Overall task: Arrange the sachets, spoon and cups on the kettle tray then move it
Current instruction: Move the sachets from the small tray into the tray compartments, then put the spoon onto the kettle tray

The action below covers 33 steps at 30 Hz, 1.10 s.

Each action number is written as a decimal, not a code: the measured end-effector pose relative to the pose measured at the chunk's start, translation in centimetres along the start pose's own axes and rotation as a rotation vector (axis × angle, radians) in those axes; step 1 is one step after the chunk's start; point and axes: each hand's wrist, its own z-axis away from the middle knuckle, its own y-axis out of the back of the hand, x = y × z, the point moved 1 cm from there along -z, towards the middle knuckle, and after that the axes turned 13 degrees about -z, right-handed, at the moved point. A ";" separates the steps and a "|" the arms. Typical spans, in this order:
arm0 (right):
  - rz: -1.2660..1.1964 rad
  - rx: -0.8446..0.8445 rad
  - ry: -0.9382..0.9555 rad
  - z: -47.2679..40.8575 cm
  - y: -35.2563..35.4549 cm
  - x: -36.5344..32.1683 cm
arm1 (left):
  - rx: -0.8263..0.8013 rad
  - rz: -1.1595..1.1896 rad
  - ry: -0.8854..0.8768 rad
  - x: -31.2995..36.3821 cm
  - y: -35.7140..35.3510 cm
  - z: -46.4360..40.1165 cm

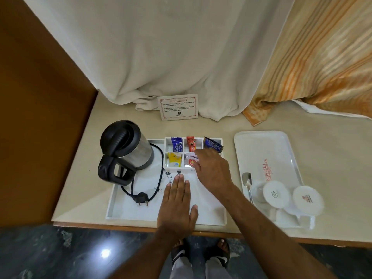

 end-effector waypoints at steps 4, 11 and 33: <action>0.006 0.279 -0.092 1.7 3.9 1.7 | -0.004 -0.016 0.000 0.1 -0.1 0.1; 0.245 -0.391 -0.515 2.3 8.6 8.7 | -0.025 -0.038 0.009 0.1 0.5 0.0; -0.185 0.168 -0.443 4.2 0.6 2.8 | -0.037 -0.016 0.005 0.0 0.5 0.0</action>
